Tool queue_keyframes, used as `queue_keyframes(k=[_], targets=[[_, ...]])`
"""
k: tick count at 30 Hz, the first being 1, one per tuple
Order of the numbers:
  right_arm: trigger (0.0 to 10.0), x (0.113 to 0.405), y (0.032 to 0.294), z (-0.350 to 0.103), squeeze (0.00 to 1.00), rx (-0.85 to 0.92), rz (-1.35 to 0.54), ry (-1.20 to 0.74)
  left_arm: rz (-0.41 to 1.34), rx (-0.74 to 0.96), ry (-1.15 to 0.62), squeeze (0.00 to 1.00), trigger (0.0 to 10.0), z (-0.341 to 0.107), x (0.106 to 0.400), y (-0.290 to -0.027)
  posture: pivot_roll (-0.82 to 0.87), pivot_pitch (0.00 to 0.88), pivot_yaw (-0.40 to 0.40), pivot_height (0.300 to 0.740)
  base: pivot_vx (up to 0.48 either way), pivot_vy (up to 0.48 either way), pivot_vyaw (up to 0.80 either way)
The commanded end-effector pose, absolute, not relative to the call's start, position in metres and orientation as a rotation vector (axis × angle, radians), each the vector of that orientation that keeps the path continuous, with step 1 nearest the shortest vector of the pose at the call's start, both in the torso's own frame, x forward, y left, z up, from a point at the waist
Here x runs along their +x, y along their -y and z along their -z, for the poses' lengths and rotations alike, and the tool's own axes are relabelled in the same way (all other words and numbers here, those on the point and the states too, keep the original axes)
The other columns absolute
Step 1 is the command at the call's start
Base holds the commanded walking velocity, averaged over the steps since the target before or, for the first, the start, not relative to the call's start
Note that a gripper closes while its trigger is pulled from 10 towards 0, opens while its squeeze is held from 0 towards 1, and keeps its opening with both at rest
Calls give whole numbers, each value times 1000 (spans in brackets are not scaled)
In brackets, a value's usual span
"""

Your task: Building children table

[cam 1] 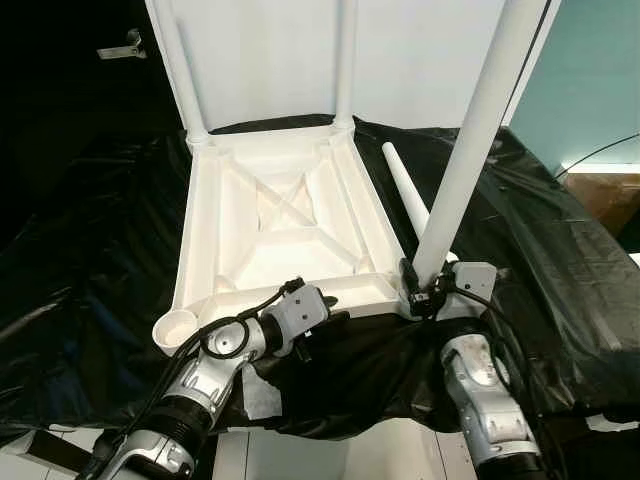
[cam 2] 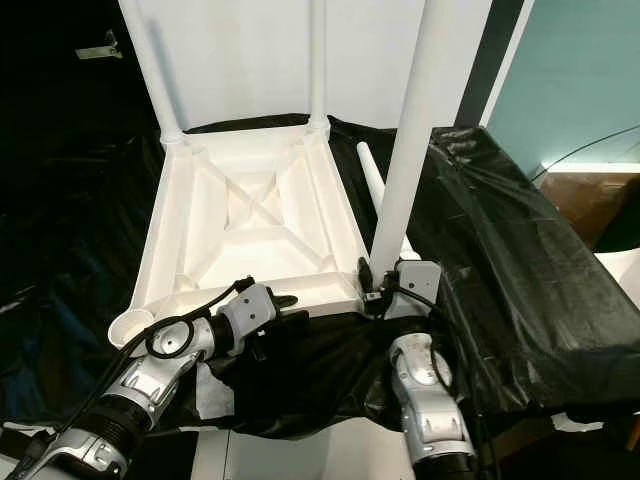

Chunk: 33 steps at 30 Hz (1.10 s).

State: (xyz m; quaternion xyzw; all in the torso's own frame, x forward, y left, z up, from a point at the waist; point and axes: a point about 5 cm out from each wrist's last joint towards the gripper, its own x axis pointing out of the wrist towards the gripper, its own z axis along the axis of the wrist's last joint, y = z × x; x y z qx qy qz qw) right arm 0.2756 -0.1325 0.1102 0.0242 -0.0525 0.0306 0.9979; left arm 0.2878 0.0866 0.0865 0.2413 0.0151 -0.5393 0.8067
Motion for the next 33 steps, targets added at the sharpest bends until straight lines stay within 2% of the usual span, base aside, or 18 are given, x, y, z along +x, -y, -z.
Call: queue_keyframes(k=[1, 4, 5, 6, 8, 9, 10, 11, 12, 15, 19, 20, 22, 30, 31, 32, 33], targets=[[0, 275, 146, -94, 0, 88, 42, 14, 1255, 536, -126, 0, 10000, -65, 272, -82, -7, 19, -4, 740, 0, 0, 0], [0, 275, 146, -94, 0, 82, 38, 12, 1256, 536, -127, 0, 10000, -64, 271, -82, -8, 21, -6, 740, 0, 0, 0], [1765, 275, 147, -93, 0, 66, 38, 10, 1255, 534, -128, 0, 10000, -64, 271, -82, -7, 23, -7, 740, 0, 0, 0], [9412, 275, 149, -94, 663, 48, 44, 8, 1254, 533, -129, 0, 10000, -64, 271, -82, -7, 23, -8, 740, 0, 0, 0], [9412, 275, 149, -94, 663, 48, 44, 8, 1254, 533, -129, 0, 10000, -64, 271, -82, -7, 23, -8, 740, 0, 0, 0], [10000, 276, 150, -94, 1000, 35, 42, 5, 1252, 531, -129, 0, 10000, -64, 271, -82, -9, 23, -9, 740, 0, 0, 0], [10000, 277, 151, -94, 1000, 19, 29, 7, 1251, 530, -129, 0, 10000, -64, 271, -82, -11, 22, -7, 740, 0, 0, 0], [10000, 278, 153, -96, 337, -7, 9, 19, 1251, 528, -129, 0, 10000, -64, 271, -82, -11, 22, -7, 740, 0, 0, 0], [10000, 278, 155, -98, 0, -36, -9, 33, 1251, 528, -130, 0, 10000, -64, 271, -82, -11, 22, -7, 740, 0, 0, 0], [10000, 281, 166, -106, 0, -129, -38, 78, 1251, 529, -130, 0, 10000, -64, 271, -82, -16, 23, -6, 740, 0, 0, 0], [10000, 282, 170, -109, 0, -141, -105, 78, 1252, 530, -130, 0, 10000, -64, 271, -82, -27, 26, 0, 740, 0, 0, 0], [10000, 283, 172, -113, 0, -163, -349, 35, 1254, 533, -131, 0, 10000, -65, 271, -83, -32, 25, 5, 740, 0, 0, 0], [10000, 280, 175, -116, 0, -156, -570, -35, 1258, 535, -131, 0, 10000, -65, 272, -82, -32, 25, 5, 740, 0, 0, 0], [10000, 282, 188, -125, 0, -229, -701, -52, 1257, 540, -125, 0, 10000, -66, 275, -80, -34, 21, 5, 740, 0, 0, 0], [7961, 282, 189, -126, 0, -243, -712, -54, 1256, 540, -125, 0, 10000, -66, 275, -80, -29, 19, 4, 740, 0, 0, 0], [0, 282, 189, -126, 0, -251, -718, -56, 1256, 540, -124, 0, 10000, -66, 275, -80, -29, 19, 4, 740, 0, 0, 0], [0, 283, 190, -127, 0, -254, -723, -53, 1254, 539, -125, 0, 10000, -66, 274, -81, -26, 21, 3, 740, 0, 0, 0]])
